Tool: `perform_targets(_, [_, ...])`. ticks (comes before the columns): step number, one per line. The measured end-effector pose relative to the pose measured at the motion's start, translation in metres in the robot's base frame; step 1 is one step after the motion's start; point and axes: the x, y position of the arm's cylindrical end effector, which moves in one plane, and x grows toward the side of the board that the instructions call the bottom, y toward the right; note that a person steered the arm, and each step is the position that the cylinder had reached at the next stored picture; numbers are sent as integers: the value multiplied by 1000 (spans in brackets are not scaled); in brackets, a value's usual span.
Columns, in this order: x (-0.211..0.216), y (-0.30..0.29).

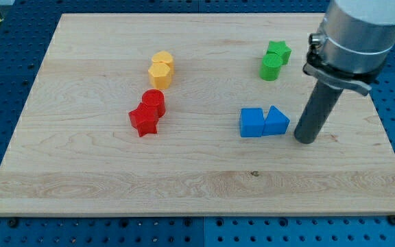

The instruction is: Separate the blue triangle from the blue cube

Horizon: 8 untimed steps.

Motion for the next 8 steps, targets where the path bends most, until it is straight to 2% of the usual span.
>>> perform_targets(2, [25, -58])
perform_targets(4, [14, -144])
perform_targets(5, [-12, -144])
perform_targets(6, [-20, -136])
perform_targets(8, [1, -108])
